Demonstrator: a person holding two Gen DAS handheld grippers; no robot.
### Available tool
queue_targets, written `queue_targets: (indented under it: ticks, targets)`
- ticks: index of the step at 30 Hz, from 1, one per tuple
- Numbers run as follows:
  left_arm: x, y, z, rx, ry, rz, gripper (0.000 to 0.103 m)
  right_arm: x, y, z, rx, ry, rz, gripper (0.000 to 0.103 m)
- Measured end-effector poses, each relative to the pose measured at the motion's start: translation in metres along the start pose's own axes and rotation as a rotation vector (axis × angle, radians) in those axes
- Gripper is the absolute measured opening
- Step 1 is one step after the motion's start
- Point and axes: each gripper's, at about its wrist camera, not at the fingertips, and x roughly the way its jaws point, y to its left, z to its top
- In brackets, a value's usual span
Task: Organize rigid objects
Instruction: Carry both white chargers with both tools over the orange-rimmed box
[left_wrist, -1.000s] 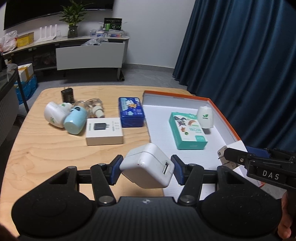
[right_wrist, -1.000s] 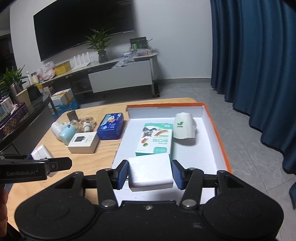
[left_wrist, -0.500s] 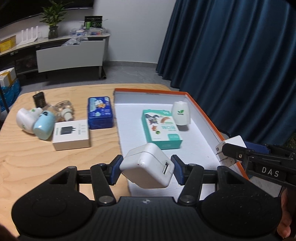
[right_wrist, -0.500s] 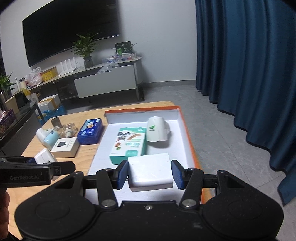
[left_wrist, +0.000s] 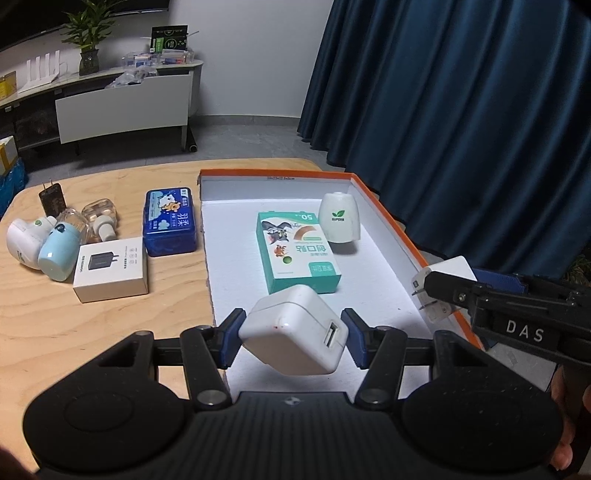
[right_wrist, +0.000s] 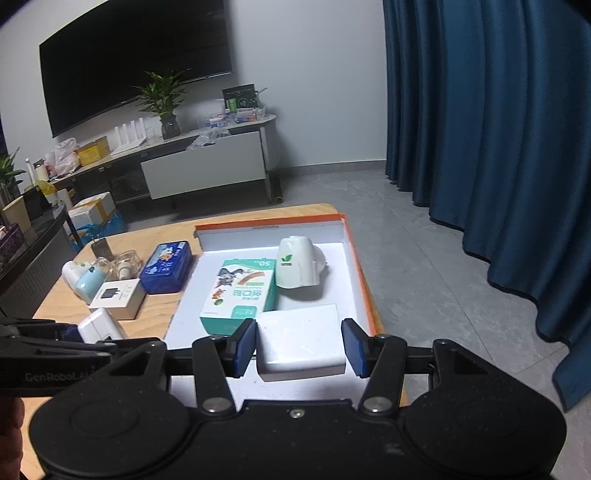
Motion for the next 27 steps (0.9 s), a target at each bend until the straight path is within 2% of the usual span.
queue_targets:
  ticks: [27]
  targets:
    - [0.017,-0.008,0.008,0.024,0.008,-0.005,0.057,0.036,0.000,0.018,-0.038,0.018,0.008,0.062]
